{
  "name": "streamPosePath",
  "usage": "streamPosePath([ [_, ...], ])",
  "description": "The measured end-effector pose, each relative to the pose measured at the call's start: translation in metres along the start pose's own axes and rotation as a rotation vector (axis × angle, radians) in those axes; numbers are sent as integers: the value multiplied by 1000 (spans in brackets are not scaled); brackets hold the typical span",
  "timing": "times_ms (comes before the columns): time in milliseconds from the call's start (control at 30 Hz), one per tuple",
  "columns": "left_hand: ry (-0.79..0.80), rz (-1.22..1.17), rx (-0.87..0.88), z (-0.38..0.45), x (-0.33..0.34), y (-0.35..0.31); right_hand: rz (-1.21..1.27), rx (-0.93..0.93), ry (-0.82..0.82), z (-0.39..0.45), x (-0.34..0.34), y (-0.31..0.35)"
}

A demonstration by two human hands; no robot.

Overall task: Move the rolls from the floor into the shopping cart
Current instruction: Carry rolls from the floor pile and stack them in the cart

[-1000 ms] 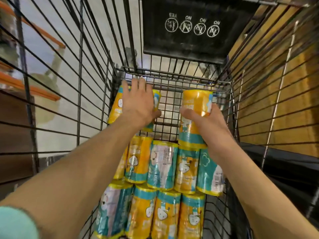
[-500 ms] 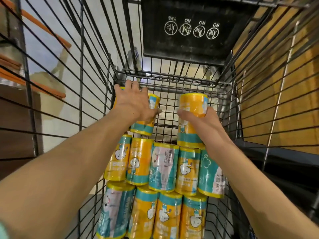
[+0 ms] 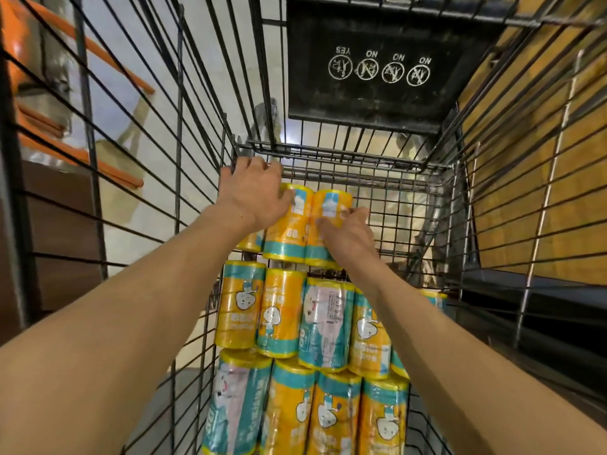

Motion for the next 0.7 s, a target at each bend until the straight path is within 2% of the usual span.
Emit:
streamPosePath([
  [167,53,58,118,-18,2,-4,-213,-73,-28,-9,-13,5],
  [267,101,102,152,-38,-3,-5,-467,-166,-69,-28,-29,19],
  [367,153,135,169,-69,-15,-8,-705,-274,-43,-60,-47,33],
  [500,123,108,163,-127,-53,-14,-912,-391,-91,-120,-87,54],
  [700,16,111,162,-221,-139,-18,-1015,-437,-177,-238,-143,71],
])
Point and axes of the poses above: each hand's wrist, its own z-axis towards the middle knuckle, its own x-axis out of the palm, y = z × x, the point moved 7 cm from there along z, towards the middle knuckle, and after that the axes turned 4 degrees about -z, right-handed, at the moved point
